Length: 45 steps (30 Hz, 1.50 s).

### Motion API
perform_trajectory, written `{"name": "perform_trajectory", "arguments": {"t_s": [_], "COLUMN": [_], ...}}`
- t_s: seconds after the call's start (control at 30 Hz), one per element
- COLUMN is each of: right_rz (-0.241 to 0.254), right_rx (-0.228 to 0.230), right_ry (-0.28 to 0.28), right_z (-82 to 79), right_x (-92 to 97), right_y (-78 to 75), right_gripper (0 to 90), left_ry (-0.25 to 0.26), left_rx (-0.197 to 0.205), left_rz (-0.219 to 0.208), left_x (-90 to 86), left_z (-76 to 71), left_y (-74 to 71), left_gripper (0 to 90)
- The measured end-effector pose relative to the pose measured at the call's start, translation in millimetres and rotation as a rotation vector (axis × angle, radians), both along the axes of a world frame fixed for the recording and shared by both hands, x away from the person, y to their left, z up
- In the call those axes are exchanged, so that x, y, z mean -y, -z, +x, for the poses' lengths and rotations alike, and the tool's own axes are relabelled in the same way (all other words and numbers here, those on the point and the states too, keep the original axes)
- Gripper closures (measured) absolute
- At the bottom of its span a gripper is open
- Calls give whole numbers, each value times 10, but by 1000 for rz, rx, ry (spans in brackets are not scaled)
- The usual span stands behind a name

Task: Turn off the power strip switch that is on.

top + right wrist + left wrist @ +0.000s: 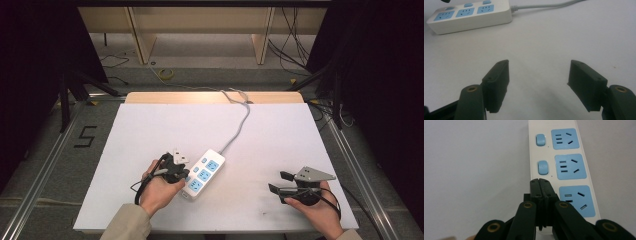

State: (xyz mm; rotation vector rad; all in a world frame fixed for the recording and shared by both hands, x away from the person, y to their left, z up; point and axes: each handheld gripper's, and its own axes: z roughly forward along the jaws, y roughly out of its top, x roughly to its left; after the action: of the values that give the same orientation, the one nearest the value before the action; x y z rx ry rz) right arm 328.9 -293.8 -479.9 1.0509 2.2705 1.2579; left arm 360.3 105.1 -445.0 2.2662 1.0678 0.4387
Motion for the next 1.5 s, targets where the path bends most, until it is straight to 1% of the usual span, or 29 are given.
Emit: {"name": "perform_trajectory", "arguments": {"t_s": [0.17, 0.37, 0.5, 0.83, 0.97, 1.13, 1.3, 1.4, 1.5], "right_rz": [-2, -1, -1, 0, -1, -1, -1, -2, -2], "right_rx": [-4, -1, -4, -5, -5, -5, -4, -4, -4], "right_ry": [2, 0, 1, 1, 0, 0, -1, -1, -2], "right_z": [-3, -1, -3, -6, -7, -8, -8, -8, -7], "right_x": [1, 1, 0, -2, -2, -2, -2, -2, -2], "right_y": [-1, 0, 0, -2, -2, -2, -2, -1, -1], "right_gripper": [339, 339, 339, 339, 339, 339, 339, 339, 338], "left_ry": [-2, 2, 8, 2, 10, 8, 14, 15, 18], "left_rx": [-4, -12, -23, -38, -46, -60, -66, -77, -98], "left_rz": [-1, 9, 10, 12, 19, 32, 56, 55, 62], "left_x": [15, 37, 45, 66, 75, 86, 101, 105, 108], "left_z": [4, 12, 21, 45, 55, 64, 70, 77, 86], "left_y": [6, 8, 3, 1, -5, -4, -12, -19, -25], "left_gripper": [897, 897, 897, 897, 897, 897, 897, 897, 897]}}
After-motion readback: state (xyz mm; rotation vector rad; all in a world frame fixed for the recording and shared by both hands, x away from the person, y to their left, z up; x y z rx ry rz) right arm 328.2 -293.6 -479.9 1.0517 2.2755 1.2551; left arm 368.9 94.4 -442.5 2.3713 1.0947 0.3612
